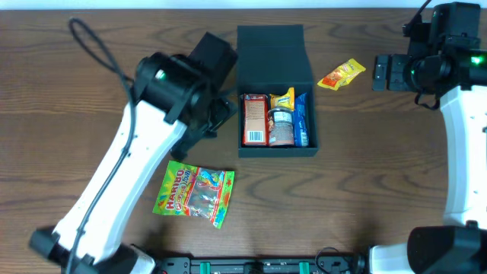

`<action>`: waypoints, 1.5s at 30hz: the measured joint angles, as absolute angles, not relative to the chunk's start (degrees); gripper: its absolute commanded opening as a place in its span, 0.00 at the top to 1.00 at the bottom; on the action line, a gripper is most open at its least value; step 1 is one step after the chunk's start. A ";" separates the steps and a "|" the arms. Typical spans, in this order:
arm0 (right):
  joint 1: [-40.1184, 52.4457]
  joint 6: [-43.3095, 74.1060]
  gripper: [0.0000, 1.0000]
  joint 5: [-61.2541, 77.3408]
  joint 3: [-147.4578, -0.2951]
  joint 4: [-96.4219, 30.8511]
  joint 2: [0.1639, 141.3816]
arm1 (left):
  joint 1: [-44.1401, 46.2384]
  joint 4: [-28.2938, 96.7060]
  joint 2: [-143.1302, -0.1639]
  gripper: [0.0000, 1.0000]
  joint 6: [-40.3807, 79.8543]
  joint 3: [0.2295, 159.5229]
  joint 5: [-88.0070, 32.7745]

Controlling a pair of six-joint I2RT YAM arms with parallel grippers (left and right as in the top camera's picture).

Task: Pack container
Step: 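Move the left gripper to the Haribo bag and grasp its top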

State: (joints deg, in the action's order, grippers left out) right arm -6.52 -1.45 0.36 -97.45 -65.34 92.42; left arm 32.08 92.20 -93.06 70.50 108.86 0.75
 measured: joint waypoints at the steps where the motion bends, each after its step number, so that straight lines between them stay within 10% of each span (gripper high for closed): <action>1: -6.52 -1.45 0.01 0.34 -97.45 -65.34 92.42 | 32.32 92.18 -90.96 0.05 71.18 106.67 0.82; 17: -6.52 -1.48 0.01 0.19 -97.45 -65.32 92.42 | 33.10 67.29 -63.26 0.05 87.35 53.52 -7.57; 45: -6.52 -1.48 0.01 0.19 -97.45 -65.32 92.42 | 33.10 33.78 -79.07 0.05 97.51 34.61 -7.55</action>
State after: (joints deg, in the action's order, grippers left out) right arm -6.52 -1.48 0.19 -97.45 -65.32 92.42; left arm 33.10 33.78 -79.07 97.51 34.61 -7.55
